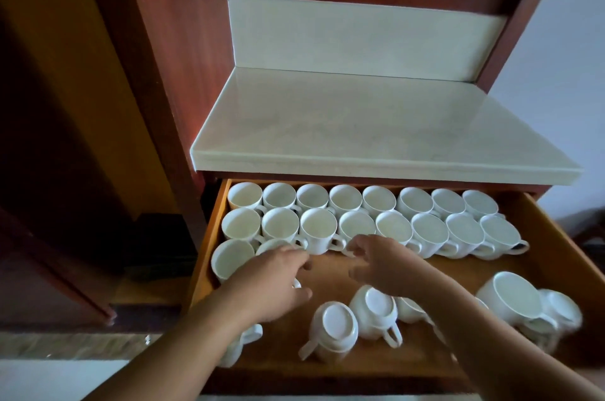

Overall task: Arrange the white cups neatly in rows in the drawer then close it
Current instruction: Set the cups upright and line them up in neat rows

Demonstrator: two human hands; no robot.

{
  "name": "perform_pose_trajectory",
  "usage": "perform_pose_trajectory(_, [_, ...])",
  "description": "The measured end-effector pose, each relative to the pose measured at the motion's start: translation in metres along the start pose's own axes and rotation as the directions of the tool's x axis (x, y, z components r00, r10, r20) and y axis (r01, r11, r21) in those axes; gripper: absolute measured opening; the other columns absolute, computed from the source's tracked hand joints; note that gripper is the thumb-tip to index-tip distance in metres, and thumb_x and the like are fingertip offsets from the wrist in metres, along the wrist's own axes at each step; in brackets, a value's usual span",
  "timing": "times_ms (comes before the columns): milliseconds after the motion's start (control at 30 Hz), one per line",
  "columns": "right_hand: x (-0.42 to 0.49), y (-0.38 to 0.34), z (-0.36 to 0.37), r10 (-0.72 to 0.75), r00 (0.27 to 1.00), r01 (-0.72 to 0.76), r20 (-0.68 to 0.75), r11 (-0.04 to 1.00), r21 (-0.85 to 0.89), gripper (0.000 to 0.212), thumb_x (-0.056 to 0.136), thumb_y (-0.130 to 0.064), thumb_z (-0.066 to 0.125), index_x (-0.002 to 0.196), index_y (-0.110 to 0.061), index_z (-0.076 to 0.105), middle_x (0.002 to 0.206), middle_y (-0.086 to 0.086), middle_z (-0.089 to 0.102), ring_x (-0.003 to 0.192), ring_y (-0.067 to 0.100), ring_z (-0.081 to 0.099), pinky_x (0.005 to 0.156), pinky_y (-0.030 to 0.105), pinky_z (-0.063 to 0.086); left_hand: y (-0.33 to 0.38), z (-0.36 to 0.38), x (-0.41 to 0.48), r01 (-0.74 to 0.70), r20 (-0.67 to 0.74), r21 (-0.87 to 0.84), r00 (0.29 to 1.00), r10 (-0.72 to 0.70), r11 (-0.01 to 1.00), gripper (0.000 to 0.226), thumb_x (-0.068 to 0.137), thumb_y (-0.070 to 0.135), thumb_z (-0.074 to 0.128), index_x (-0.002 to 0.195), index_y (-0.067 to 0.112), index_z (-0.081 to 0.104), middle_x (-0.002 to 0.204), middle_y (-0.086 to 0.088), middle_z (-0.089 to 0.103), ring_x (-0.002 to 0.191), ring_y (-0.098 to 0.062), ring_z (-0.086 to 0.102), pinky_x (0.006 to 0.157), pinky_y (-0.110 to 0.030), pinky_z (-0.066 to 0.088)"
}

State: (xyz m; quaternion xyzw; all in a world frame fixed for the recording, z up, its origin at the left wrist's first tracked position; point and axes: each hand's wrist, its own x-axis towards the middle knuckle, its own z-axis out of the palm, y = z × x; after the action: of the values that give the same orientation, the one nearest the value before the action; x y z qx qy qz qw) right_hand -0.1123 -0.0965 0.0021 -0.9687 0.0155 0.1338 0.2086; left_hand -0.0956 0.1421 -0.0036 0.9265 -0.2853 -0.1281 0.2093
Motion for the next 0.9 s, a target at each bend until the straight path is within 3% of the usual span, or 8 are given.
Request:
perform_pose_trajectory(100, [-0.017, 0.024, 0.003, -0.057, 0.976, 0.113, 0.209, 0.956, -0.27, 0.067, 0.073, -0.05, 0.077, 0.134, -0.038, 0.053, 0.135, -0.01, 0.056, 0.13, 0.019, 0.048, 0.102, 0.03, 0.038, 0.036, 0.02, 0.01, -0.06, 0.213, 0.036, 0.976, 0.051, 0.998, 0.07, 0.08, 0.045, 0.073, 0.142, 0.044, 0.04, 0.14, 0.009, 0.047, 0.122, -0.021, 0.058, 0.095, -0.04, 0.052])
perform_pose_trajectory(200, [-0.018, 0.046, 0.031, -0.036, 0.969, 0.148, 0.243, 0.876, -0.46, 0.096, 0.06, -0.068, 0.076, 0.144, -0.042, 0.037, 0.148, -0.009, 0.046, 0.143, 0.02, 0.032, 0.119, 0.049, 0.012, 0.06, 0.047, 0.022, -0.053, 0.308, 0.208, 0.951, -0.013, 0.977, 0.085, 0.073, 0.052, 0.078, 0.147, 0.036, 0.038, 0.145, -0.003, 0.045, 0.132, -0.027, 0.05, 0.1, -0.04, 0.045])
perform_pose_trajectory(367, [-0.022, 0.054, 0.055, -0.129, 0.989, 0.15, 0.077, 0.853, -0.5, 0.071, 0.078, -0.062, 0.058, 0.139, -0.028, 0.043, 0.134, 0.0, 0.056, 0.138, 0.024, 0.04, 0.119, 0.054, -0.008, 0.067, 0.062, 0.03, 0.009, 0.366, 0.303, 0.922, -0.125, 0.953, 0.078, 0.07, 0.05, 0.086, 0.134, 0.022, 0.051, 0.132, -0.009, 0.059, 0.123, -0.03, 0.059, 0.094, -0.039, 0.048])
perform_pose_trajectory(500, [-0.022, 0.058, 0.047, -0.119, 0.992, 0.129, 0.049, 0.911, -0.392, 0.074, 0.071, -0.064, 0.065, 0.135, -0.032, 0.047, 0.129, -0.007, 0.056, 0.133, 0.021, 0.04, 0.122, 0.043, 0.004, 0.058, 0.054, 0.027, 0.069, 0.306, 0.236, 0.941, -0.142, 0.969, 0.049, 0.066, 0.047, 0.078, 0.105, 0.026, 0.057, 0.107, 0.0, 0.066, 0.1, -0.026, 0.067, 0.075, -0.035, 0.052])
perform_pose_trajectory(700, [-0.017, 0.06, 0.028, 0.006, 0.996, -0.003, -0.092, 1.0, 0.03, 0.084, 0.058, -0.063, 0.069, 0.135, -0.042, 0.046, 0.125, -0.012, 0.048, 0.118, 0.015, 0.052, 0.098, 0.031, 0.044, 0.036, 0.025, 0.024, 0.287, 0.207, -0.201, 0.947, -0.245, 0.937, 0.057, 0.06, 0.069, 0.071, 0.096, 0.028, 0.057, 0.095, 0.01, 0.064, 0.088, -0.012, 0.063, 0.074, -0.034, 0.051])
perform_pose_trajectory(767, [-0.021, 0.061, 0.019, 0.071, 0.979, -0.018, -0.192, 0.964, 0.266, 0.077, 0.06, -0.054, 0.078, 0.131, -0.045, 0.05, 0.118, -0.016, 0.05, 0.106, 0.008, 0.057, 0.087, 0.026, 0.049, 0.027, 0.014, 0.021, 0.321, 0.205, -0.473, 0.946, -0.252, 0.821, 0.062, 0.056, 0.069, 0.076, 0.106, 0.034, 0.067, 0.1, 0.009, 0.071, 0.094, -0.009, 0.067, 0.085, -0.035, 0.055])
perform_pose_trajectory(833, [-0.025, 0.062, 0.013, 0.154, 0.943, 0.031, -0.296, 0.844, 0.536, 0.064, 0.064, -0.046, 0.079, 0.124, -0.045, 0.058, 0.114, -0.012, 0.063, 0.099, 0.007, 0.065, 0.083, 0.026, 0.054, 0.021, 0.006, 0.019, 0.302, 0.17, -0.765, 0.947, -0.274, 0.569, 0.052, 0.049, 0.061, 0.081, 0.094, 0.036, 0.075, 0.096, 0.006, 0.077, 0.095, -0.015, 0.071, 0.09, -0.042, 0.055])
perform_pose_trajectory(900, [-0.024, 0.063, 0.007, 0.234, 0.929, 0.123, -0.285, 0.532, 0.838, 0.051, 0.071, -0.033, 0.075, 0.121, -0.033, 0.064, 0.11, 0.007, 0.072, 0.098, 0.02, 0.071, 0.082, 0.039, 0.057, 0.02, 0.003, 0.021, 0.25, 0.18, -0.942, 0.94, -0.291, 0.225, 0.043, 0.051, 0.048, 0.084, 0.088, 0.027, 0.076, 0.1, -0.012, 0.074, 0.094, -0.03, 0.066, 0.079, -0.045, 0.052])
